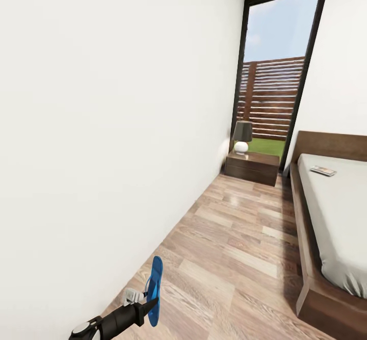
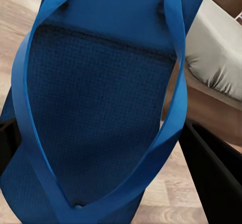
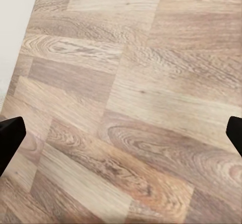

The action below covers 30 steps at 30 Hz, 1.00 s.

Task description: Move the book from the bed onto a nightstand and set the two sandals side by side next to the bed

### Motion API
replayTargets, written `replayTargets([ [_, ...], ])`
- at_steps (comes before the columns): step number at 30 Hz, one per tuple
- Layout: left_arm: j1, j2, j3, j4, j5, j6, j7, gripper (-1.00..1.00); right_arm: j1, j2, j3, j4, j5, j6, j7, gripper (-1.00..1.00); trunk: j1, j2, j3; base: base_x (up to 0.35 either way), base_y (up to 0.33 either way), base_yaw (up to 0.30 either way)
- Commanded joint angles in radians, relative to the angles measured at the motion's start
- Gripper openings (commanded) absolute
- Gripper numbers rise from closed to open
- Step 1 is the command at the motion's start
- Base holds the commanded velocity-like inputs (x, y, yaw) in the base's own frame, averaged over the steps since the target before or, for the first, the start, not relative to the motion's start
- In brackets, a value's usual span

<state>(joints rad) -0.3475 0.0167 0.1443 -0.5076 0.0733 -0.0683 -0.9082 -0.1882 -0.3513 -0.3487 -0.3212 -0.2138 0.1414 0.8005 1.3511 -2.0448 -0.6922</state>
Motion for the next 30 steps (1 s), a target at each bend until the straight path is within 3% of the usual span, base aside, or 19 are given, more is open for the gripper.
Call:
replayTargets([
  [1,-0.001,0.000,0.001,0.001,-0.001,-0.006,-0.003,-1.00,0.000,0.000,-0.003,0.000,-0.009,0.010,0.004,1.00,-0.004,0.007,0.002,0.000,0.000,0.000],
  [12,-0.001,0.000,0.003,0.001,-0.003,-0.005,-0.001,-1.00,0.000,0.000,-0.003,0.001,-0.009,0.010,0.004,1.00,-0.046,0.084,0.037,0.000,0.000,-0.001],
  [30,-0.001,0.000,0.001,0.002,-0.003,-0.005,0.002,-1.00,0.000,0.000,-0.003,0.001,-0.009,0.010,0.004,1.00,-0.046,0.084,0.040,0.000,0.000,-0.257],
])
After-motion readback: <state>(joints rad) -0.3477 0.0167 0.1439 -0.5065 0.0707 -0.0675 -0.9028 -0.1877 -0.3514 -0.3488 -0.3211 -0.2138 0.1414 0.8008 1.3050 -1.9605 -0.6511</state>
